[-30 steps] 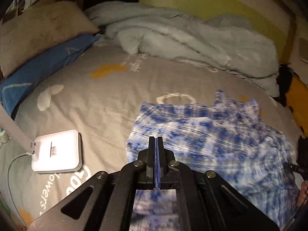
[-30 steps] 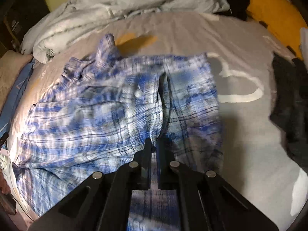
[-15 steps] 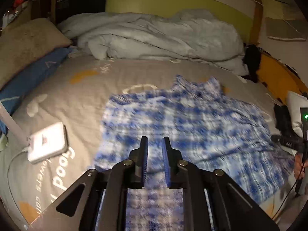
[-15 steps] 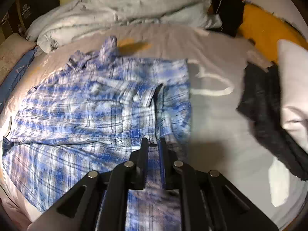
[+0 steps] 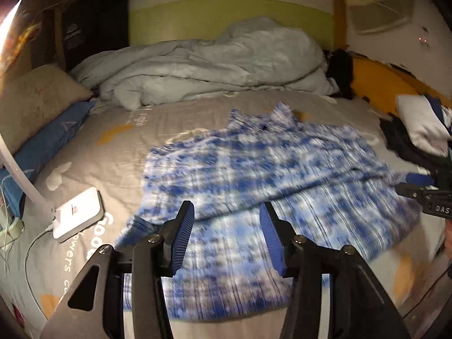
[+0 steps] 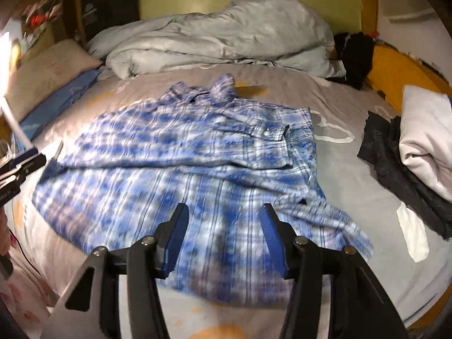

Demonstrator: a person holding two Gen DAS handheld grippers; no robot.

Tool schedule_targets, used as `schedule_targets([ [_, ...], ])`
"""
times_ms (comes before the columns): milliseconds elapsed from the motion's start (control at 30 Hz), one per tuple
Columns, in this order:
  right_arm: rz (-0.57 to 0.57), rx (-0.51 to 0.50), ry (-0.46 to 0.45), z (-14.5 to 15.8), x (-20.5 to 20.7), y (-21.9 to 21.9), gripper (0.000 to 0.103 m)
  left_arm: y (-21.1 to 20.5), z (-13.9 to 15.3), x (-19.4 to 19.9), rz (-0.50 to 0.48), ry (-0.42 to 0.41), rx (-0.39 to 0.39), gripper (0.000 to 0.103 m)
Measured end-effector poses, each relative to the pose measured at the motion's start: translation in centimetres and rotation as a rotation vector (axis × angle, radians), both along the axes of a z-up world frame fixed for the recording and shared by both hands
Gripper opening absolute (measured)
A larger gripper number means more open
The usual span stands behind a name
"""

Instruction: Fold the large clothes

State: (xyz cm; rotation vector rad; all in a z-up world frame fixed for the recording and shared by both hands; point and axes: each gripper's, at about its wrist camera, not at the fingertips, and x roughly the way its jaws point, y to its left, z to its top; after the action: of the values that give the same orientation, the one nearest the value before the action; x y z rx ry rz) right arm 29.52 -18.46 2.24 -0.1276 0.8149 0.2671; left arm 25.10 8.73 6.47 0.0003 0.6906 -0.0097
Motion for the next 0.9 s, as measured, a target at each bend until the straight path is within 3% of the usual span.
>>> schedule_targets([
  [133, 0.013, -0.012, -0.016, -0.3, -1.8, 0.7, 0.052, -0.1, -0.4, -1.1, -0.004, 0.009, -0.028, 0.051],
  [233, 0.016, -0.018, -0.036, -0.3, -2.7, 0.9, 0.065, -0.5, -0.8, -1.6, 0.001, 0.014, -0.012, 0.056],
  [300, 0.020, -0.021, -0.044, -0.3, -2.9, 1.0, 0.073, -0.8, -1.2, -2.0, 0.002, 0.017, 0.001, 0.067],
  [533, 0.030, -0.057, -0.029, -1.2, -2.9, 1.4, 0.077, -1.9, -3.1, -2.5, -0.033, 0.035, 0.084, 0.082],
  [700, 0.062, -0.082, -0.034, -2.1, -3.3, 2.2, 0.101, -2.3, -4.8, -2.4, -0.058, 0.084, 0.092, 0.095],
  [900, 0.204, -0.242, -0.032, -4.8, -4.8, 5.1, 0.103, -5.0, -7.6, -2.8, -0.208, 0.159, 0.211, 0.098],
])
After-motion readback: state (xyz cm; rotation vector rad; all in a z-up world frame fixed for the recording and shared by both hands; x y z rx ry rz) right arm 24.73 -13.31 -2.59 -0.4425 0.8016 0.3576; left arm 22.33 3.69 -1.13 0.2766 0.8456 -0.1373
